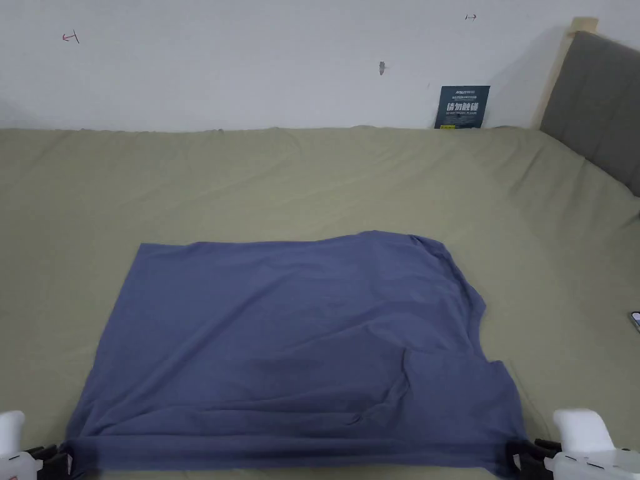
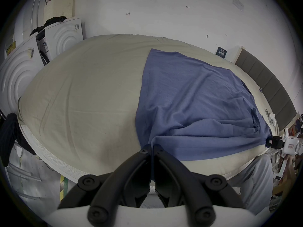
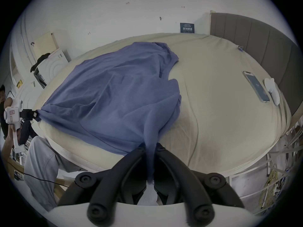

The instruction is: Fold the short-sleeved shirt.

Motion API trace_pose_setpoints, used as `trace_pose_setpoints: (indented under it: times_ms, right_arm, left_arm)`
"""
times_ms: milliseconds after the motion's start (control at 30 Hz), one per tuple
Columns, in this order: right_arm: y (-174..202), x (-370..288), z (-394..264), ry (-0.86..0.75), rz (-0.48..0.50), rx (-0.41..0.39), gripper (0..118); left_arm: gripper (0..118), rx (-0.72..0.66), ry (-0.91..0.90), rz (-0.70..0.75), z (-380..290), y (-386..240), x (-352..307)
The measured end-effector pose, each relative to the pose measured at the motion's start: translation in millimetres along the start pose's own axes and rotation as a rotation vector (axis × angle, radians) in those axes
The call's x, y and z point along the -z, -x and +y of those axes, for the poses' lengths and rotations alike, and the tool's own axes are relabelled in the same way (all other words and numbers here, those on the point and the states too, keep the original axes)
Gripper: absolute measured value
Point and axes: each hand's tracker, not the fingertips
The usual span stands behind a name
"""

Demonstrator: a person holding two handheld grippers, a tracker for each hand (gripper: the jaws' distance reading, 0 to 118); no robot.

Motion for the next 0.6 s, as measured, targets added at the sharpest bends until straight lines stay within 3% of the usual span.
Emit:
trace_pose_setpoints:
  times_ms: [100,600]
  right_arm:
    - [6.7,-12.4,5.4,-0.006,-0.008,-0.038,7]
    - [4.9,-49.1,21.4,-0.063,0.014,-0.041,7]
  left_arm:
    - [0,0.007,-0.005,-0.002,1.3,0.8,-6.0]
    - [0,0.040,-0.063,-0.016,13.4,4.9,-37.0]
